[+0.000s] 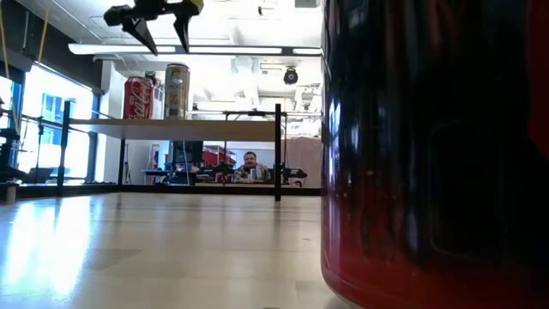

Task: Place canned beverage on shelf
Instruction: Put the light orange soda can on the shelf aligned with the other light orange soda can

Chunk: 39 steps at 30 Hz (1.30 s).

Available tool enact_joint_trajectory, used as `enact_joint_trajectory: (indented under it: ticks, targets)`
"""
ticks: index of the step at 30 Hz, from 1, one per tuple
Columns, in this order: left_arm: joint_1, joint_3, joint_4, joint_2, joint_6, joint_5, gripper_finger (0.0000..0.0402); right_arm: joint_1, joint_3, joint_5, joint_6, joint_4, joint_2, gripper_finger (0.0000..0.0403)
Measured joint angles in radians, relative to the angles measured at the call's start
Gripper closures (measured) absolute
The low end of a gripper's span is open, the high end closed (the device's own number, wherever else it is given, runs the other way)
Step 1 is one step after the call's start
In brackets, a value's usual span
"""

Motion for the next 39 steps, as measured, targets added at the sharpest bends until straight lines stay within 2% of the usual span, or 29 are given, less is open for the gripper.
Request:
enact_joint_trajectory:
  ticks: [3,11,19,25,30,35,39]
  targets:
    - [-0.056,0.0,-0.026,-0.013,-0.031,0.031,0.0103,0.0,0.0,0.0,0.0,0.0,0.0,0.0003]
    - [-0.236,0.0,-0.074,-0.001,-0.154,0.216,0.0103,0.0,0.0,0.0,0.0,0.0,0.0,0.0003]
    - [-0.511,0.0,-0.079,0.114,-0.312,0.221,0.0103,0.0,0.0,0.0,0.0,0.0,0.0,0.0003]
    - [-0.696,0.0,0.004,0.238,-0.359,0.143,0.0103,0.0,0.0,0.0,0.0,0.0,0.0,0.0003]
    - [-0.823,0.0,0.158,0.348,-0.325,-0.018,0.0103,0.0,0.0,0.0,0.0,0.0,0.0,0.0003]
    - [-0.898,0.0,0.325,0.493,-0.26,-0.21,0.0103,0.0,0.0,0.0,0.0,0.0,0.0,0.0003]
    - [-0.924,0.0,0.432,0.575,-0.203,-0.251,0.0103,0.0,0.0,0.0,0.0,0.0,0.0,0.0003]
